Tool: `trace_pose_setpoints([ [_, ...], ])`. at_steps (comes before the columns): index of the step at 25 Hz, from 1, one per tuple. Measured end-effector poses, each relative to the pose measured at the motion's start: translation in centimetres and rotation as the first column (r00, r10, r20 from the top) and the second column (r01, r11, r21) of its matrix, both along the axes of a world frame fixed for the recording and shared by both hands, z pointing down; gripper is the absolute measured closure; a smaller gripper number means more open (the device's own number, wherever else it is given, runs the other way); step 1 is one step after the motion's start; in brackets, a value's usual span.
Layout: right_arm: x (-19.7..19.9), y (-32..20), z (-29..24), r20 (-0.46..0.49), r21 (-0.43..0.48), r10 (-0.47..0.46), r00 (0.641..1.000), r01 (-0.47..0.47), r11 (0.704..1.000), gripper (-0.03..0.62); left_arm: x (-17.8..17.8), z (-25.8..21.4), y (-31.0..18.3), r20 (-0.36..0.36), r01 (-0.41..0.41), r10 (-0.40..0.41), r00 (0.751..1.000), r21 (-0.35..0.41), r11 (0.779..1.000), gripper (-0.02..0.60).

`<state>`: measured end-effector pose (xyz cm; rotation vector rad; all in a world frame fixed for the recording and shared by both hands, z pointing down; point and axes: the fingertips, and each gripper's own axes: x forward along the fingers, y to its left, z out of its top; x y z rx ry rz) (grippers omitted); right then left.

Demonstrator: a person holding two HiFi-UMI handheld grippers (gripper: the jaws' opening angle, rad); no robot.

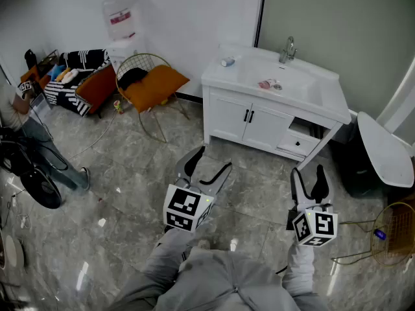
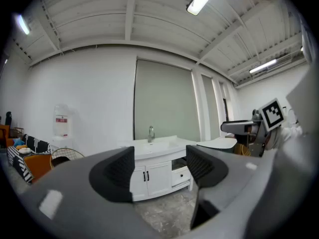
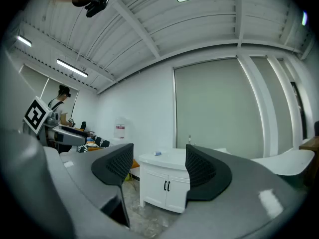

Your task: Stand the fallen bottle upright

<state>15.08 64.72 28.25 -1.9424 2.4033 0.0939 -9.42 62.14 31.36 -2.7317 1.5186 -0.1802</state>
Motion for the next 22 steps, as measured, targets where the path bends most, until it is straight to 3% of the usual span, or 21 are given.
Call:
trace_pose_setpoints([
  [16,-0.4,-1.5,0.5,-0.036,-0.019,-0.007,0.999,0.006,1.000,0.267,0.0,0.1,-1.5,-0.008,-0.007,0.007,1.000,0.001,1.000,0.233],
  [22,-1.6,-1.2,0.1,0.045,0.023,-0.035,0.998,0.034,0.999,0.267,-1.2,0.7,-2.0,-0.019,-0.016,0.015,1.000,-0.008,1.000,0.232],
])
